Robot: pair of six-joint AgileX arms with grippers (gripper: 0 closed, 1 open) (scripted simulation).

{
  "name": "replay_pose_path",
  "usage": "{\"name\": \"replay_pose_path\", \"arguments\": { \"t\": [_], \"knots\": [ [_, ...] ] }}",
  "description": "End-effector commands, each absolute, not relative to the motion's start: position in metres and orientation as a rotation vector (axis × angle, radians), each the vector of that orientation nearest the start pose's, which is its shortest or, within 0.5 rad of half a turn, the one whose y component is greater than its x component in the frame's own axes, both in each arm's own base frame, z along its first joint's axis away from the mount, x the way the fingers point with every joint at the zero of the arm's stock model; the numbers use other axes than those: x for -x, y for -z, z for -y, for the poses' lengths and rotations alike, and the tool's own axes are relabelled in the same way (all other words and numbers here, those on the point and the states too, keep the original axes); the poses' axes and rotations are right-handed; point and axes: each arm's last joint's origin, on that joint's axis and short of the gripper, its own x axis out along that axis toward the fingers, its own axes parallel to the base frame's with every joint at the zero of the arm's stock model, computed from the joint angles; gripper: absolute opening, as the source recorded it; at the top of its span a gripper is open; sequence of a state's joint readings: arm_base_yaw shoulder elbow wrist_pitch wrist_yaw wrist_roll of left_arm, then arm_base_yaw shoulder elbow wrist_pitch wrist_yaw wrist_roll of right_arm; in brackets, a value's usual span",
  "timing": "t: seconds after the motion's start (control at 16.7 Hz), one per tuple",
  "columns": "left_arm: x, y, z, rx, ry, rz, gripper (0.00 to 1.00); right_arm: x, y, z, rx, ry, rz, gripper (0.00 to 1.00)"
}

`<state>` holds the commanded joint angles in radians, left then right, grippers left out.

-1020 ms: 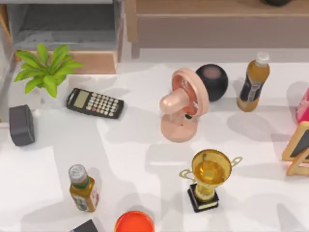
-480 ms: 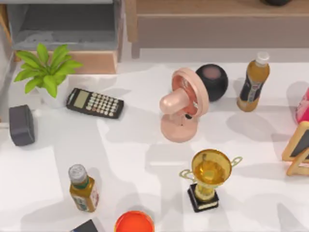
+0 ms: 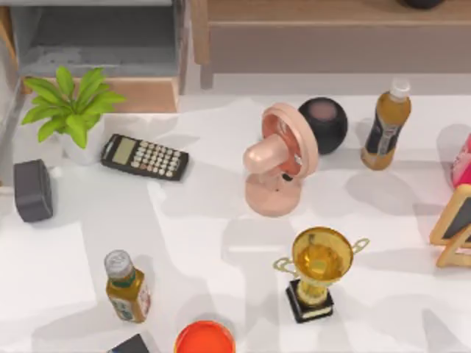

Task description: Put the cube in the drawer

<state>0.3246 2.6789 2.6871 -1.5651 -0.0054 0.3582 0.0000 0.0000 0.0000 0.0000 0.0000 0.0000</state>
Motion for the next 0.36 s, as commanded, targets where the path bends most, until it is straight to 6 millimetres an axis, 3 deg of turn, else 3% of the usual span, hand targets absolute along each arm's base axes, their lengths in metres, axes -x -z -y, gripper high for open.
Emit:
{"name": "replay_pose_path", "arguments": {
  "t": [0.36],
  "knots": [
    [-0.4791, -0.1811, -0.1694, -0.029, 0.001, -1.563, 1.0, -0.1057, -0.16, 0.0012, 0.0, 0.0, 0.0, 1.0]
  ]
}}
